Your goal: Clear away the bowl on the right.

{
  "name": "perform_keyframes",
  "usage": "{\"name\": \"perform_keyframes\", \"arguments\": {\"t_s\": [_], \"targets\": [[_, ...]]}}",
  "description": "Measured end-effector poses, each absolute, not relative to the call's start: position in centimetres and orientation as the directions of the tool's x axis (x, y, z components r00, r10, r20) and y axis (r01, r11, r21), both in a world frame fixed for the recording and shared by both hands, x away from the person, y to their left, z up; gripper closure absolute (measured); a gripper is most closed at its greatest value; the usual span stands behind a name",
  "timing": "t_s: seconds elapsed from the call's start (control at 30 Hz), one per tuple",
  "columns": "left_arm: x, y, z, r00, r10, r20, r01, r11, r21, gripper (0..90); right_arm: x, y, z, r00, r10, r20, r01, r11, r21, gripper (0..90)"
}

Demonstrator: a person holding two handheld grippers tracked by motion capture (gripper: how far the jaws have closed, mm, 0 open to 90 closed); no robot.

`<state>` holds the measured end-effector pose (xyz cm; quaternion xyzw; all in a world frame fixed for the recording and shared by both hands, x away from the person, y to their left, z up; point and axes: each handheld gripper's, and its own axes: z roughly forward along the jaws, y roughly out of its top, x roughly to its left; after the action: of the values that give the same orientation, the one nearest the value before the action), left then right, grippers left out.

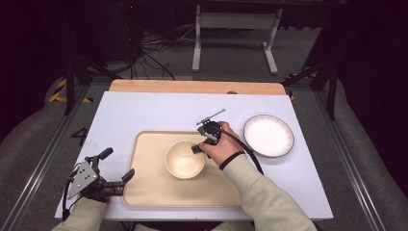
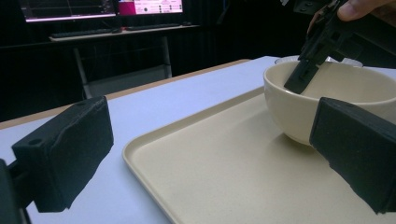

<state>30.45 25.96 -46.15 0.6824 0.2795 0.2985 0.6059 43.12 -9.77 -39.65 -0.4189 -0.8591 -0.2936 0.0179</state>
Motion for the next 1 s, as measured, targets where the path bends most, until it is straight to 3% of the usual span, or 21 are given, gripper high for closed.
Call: {"name": "perform_keyframes", "arguments": {"t_s": [0.83, 1.0], "targets": [[30.4, 26.0, -46.1, 0.667, 0.742, 0.071, 0.019, -0.112, 0.994, 0.1, 43.7, -9.9, -40.8, -0.632, 0.719, 0.289, 0.747, 0.465, 0.475, 81.4], [30.4, 25.9, -46.2, 0.665, 0.744, 0.068, 0.021, -0.109, 0.994, 0.1, 43.7, -9.9, -40.7, -0.647, 0.719, 0.253, 0.721, 0.47, 0.509, 72.7]]}}
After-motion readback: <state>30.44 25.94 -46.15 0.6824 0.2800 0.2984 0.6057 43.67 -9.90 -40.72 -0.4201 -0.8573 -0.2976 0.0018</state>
